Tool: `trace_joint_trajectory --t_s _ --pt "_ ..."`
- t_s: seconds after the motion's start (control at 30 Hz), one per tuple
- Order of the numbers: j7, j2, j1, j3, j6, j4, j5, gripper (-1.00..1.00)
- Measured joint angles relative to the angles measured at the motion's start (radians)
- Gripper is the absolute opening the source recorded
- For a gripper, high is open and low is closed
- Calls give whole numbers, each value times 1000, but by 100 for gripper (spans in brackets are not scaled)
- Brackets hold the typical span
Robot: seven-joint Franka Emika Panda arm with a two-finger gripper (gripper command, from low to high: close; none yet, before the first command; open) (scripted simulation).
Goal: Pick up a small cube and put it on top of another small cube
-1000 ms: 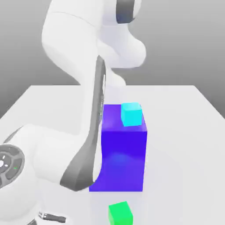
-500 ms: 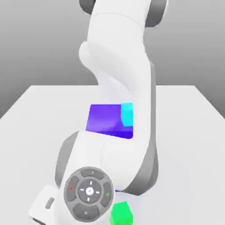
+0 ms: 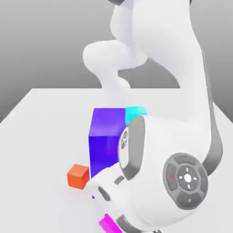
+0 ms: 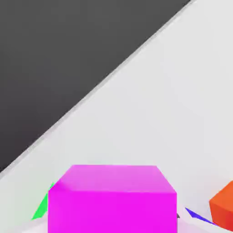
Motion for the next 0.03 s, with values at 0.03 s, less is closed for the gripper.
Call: trace_joint_trajectory --t_s 0.03 --pt "61 -10 16 -9 2 -16 11 -100"
